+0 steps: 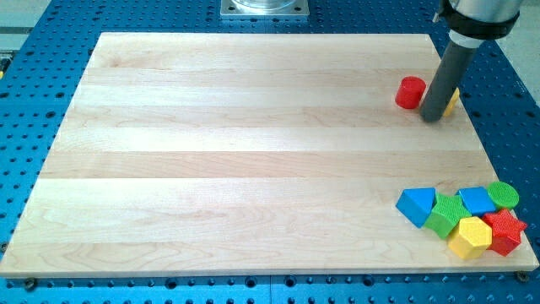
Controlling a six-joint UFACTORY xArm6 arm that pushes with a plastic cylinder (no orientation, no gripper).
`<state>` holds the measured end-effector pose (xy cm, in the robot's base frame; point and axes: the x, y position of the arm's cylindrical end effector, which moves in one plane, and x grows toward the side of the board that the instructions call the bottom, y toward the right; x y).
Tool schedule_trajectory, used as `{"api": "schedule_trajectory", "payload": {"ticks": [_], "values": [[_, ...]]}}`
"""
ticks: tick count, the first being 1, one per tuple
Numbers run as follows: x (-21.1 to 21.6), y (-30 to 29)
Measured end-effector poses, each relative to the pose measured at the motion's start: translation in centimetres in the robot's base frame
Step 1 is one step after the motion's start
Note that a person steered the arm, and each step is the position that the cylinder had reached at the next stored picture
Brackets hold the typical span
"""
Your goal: Move the heart into the red circle
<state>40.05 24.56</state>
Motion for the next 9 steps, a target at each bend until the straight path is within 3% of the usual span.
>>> {"api": "schedule_trajectory", "payload": {"ticks": [1, 2, 3, 6, 8, 9], "values": [[4.2, 1.4], [3.8, 7.3], [0.0, 9.4], [-3.6, -3.2], [-3.9, -3.1], [-4.1, 1.2]]}}
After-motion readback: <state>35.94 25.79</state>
